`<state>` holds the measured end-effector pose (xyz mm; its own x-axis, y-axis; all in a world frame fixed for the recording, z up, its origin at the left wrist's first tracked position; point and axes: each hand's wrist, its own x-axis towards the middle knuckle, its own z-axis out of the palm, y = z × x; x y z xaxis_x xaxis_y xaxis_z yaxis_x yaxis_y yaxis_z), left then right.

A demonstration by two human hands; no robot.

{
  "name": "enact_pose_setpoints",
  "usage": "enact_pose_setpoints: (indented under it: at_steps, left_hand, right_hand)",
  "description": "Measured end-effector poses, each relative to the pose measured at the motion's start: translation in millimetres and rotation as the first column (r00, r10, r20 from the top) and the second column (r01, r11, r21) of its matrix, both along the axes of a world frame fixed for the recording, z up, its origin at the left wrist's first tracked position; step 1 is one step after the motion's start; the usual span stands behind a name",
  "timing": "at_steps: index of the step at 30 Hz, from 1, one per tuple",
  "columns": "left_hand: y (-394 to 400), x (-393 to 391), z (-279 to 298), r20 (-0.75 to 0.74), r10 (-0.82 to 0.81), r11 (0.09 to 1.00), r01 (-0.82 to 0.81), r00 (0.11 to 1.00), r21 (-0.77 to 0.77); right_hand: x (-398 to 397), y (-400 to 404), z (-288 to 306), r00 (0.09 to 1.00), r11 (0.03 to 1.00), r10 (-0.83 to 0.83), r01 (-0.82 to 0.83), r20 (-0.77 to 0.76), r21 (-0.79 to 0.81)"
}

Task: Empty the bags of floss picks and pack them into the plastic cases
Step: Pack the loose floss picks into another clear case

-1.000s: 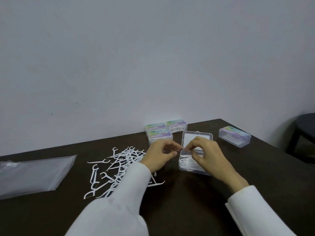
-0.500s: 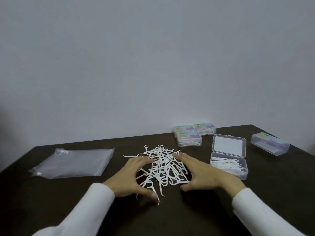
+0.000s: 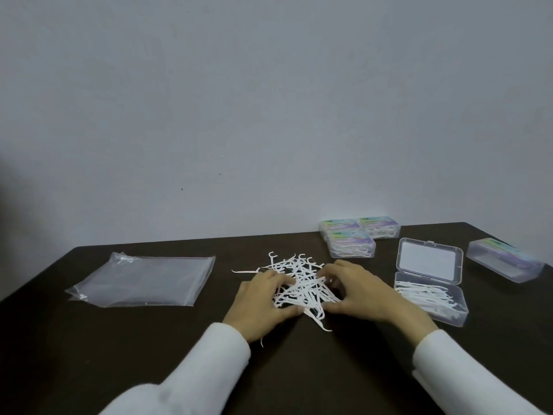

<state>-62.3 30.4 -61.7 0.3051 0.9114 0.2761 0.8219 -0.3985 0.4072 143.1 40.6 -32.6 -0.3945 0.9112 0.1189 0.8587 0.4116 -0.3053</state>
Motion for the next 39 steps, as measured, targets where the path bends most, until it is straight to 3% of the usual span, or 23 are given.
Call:
enact_pose_setpoints:
  at_steps: [7, 11, 14, 23, 33, 39]
  left_hand:
    - [11, -8, 4, -0.074, -0.144, 0.989, 0.143, 0.987, -0.026]
    - [14, -7, 5, -0.028, -0.202, 0.979, 0.201, 0.979, -0.043]
    - [18, -12, 8, 0.083, -0.197, 0.978, 0.201, 0.977, -0.05]
    - [26, -16, 9, 0.057, -0.158, 0.978, 0.164, 0.986, -0.133]
    - [24, 3, 16, -0.008, -0.12, 0.992, 0.12, 0.993, 0.041]
    - [20, 4, 17, -0.02, -0.041, 0.986, 0.043, 0.999, 0.163]
  right_hand:
    - [-3, -8, 0, 0.994, 0.992, -0.112, 0.112, 0.005, -0.049]
    - [-14, -21, 0, 0.951, 0.961, -0.27, 0.275, 0.15, -0.011]
    - [-21, -24, -1, 0.951, 0.961, -0.277, 0.277, 0.134, 0.019]
    - [-14, -21, -2, 0.962, 0.958, -0.259, 0.244, 0.088, 0.152]
    - [4, -15, -1, 0.97, 0.942, -0.243, 0.242, -0.024, 0.234]
    - [21, -9, 3, 0.964, 0.955, -0.221, 0.245, -0.148, 0.17]
